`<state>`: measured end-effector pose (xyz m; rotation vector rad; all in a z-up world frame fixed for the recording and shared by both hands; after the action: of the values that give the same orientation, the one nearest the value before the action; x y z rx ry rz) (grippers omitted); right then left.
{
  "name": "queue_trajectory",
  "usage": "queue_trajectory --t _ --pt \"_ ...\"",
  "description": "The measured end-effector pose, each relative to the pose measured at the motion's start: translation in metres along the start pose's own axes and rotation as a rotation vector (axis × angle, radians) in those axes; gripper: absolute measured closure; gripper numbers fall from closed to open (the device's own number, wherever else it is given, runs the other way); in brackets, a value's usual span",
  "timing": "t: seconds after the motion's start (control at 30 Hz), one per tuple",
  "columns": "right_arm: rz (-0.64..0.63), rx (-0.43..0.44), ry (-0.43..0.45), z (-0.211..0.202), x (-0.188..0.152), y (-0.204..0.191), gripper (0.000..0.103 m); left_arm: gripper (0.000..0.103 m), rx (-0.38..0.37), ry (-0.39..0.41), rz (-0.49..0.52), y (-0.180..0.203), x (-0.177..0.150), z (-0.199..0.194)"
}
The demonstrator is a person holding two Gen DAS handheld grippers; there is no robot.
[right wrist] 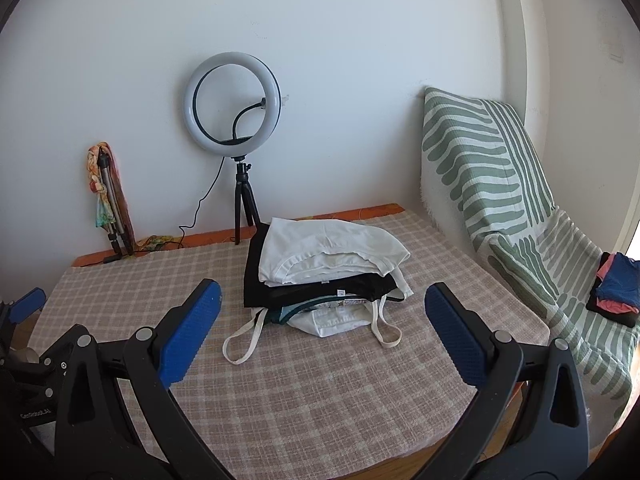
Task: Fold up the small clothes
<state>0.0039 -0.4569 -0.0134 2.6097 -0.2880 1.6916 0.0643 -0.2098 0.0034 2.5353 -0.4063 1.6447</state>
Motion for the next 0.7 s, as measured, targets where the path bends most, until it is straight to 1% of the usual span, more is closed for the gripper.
queue_trajectory --t 0.1,0.3,0.5,0.7 --pt "-0.002 -0.001 -0.001 0.002 -0.001 -0.003 0.000 0.001 0.002 -0.006 -0.014 -0.004 0.000 -0.001" --pt "-0.006 0.006 -0.014 0.008 -0.004 -0.005 0.000 0.001 0.023 -0.016 -0.010 -0.007 -0.002 0.000" --pt "-0.006 0.013 -0.027 0.013 -0.008 -0.005 0.000 0.001 0.035 -0.011 -0.013 -0.008 -0.001 -0.002" --pt "-0.014 0.008 -0.033 0.016 -0.009 -0.005 0.000 0.001 0.027 -0.016 -0.019 -0.008 -0.001 -0.001"
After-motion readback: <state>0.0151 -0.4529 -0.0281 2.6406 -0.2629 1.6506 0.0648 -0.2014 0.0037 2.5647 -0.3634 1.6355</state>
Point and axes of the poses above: each gripper's, at about its wrist camera, not at the fingertips, and z roughly the way its jaws point, y to its right, x to its top, the point moved 1 cm from there along z, roughly the way its jaws point, and after that the axes turned 10 degrees about x, right-handed, at the moved point
